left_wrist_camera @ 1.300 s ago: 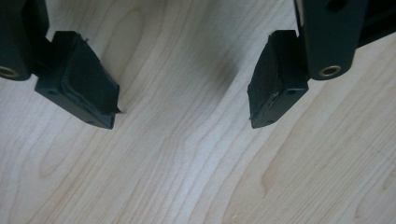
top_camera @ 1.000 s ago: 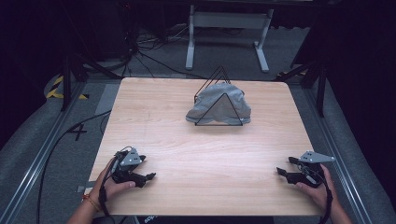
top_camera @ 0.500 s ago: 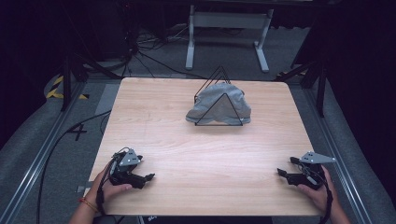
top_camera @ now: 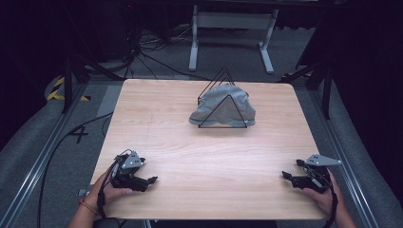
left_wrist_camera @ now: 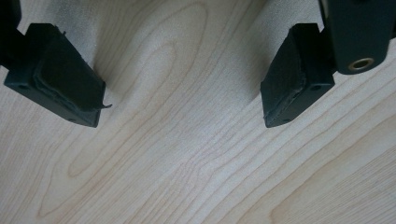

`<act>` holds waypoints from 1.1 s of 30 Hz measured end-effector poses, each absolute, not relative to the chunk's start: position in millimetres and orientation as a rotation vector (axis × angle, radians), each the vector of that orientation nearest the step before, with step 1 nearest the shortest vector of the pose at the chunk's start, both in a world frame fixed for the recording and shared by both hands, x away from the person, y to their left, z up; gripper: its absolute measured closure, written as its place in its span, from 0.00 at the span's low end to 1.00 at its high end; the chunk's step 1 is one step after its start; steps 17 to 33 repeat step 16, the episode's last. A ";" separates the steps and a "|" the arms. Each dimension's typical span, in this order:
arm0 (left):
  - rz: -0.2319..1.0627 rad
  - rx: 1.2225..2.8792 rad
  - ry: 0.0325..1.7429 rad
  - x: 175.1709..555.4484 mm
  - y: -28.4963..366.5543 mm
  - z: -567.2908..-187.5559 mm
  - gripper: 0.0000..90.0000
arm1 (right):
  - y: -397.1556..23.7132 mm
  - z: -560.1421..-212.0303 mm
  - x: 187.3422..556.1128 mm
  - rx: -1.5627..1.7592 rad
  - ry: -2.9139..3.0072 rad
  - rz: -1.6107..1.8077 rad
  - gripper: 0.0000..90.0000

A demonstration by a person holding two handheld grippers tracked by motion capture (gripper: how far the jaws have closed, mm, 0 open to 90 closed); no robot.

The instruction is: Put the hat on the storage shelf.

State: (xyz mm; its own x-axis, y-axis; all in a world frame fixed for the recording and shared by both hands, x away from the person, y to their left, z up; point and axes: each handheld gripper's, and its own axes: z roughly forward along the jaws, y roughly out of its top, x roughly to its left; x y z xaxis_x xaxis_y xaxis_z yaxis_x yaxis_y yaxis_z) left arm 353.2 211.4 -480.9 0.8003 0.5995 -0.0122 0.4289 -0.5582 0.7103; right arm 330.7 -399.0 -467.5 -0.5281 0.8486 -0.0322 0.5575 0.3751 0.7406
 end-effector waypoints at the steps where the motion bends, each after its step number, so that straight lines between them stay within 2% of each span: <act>1: 0.299 2.248 0.755 353.1 211.4 -480.8 0.16 | -399.0 -467.5 330.8 1.219 2.231 0.964 0.20; 33: 0.291 2.248 0.753 354.1 211.8 -480.9 0.16 | -398.7 -467.4 330.9 1.224 2.228 0.968 0.20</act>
